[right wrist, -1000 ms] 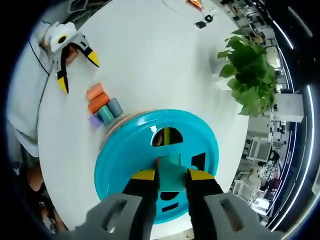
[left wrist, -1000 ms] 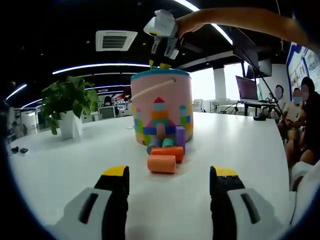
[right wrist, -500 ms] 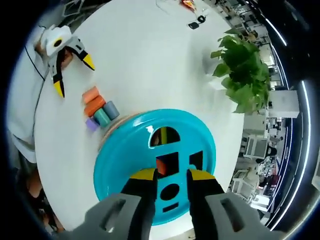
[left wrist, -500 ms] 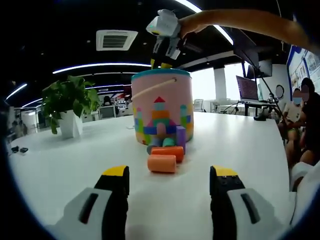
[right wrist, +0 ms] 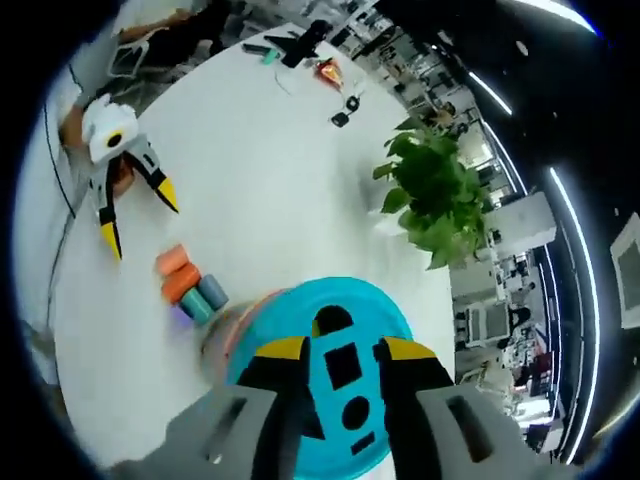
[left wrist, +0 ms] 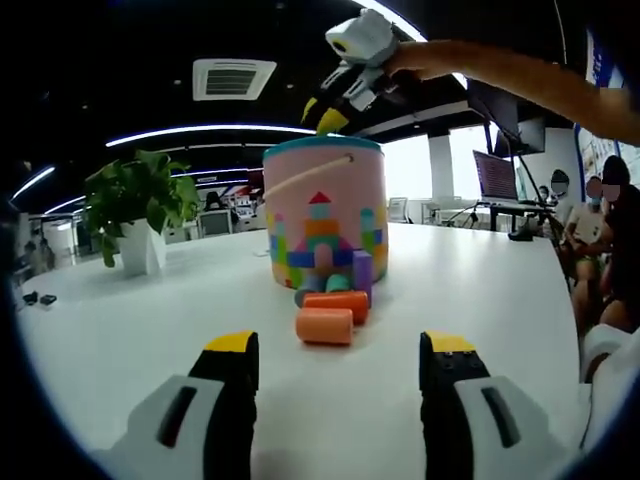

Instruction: Arrange the toys in the designated storage area by placing each visible toy with the group until no toy remains scattered across the table.

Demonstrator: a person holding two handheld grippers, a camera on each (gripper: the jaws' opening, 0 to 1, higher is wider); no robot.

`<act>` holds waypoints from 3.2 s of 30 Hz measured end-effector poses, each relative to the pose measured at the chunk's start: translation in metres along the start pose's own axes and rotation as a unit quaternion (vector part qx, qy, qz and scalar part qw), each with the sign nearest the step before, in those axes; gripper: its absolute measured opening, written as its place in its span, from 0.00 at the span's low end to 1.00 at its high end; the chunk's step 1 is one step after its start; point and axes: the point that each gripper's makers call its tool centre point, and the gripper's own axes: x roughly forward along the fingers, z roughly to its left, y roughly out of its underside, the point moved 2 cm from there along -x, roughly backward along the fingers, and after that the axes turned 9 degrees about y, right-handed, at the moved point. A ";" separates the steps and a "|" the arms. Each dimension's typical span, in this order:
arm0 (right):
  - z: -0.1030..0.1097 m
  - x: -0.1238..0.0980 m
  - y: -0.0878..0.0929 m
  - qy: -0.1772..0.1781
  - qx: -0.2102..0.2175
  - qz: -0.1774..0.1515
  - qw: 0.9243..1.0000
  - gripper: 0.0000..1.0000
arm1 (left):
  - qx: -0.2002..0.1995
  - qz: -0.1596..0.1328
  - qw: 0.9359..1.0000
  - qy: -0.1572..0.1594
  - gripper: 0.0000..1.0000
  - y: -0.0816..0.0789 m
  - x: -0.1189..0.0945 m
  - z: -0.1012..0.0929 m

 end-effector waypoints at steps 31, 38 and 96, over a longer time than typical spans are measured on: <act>0.152 -0.120 0.033 0.065 0.404 -0.290 0.865 0.36 | 0.001 0.005 1.000 -0.008 0.66 0.000 -0.012 -0.028; 0.203 -0.074 0.069 0.041 0.475 -0.271 0.836 0.36 | 0.003 0.005 1.000 -0.010 0.66 0.000 -0.012 -0.027; 0.194 0.038 0.051 0.032 0.451 -0.239 0.860 0.30 | -0.004 0.010 1.000 -0.011 0.62 0.001 -0.007 -0.014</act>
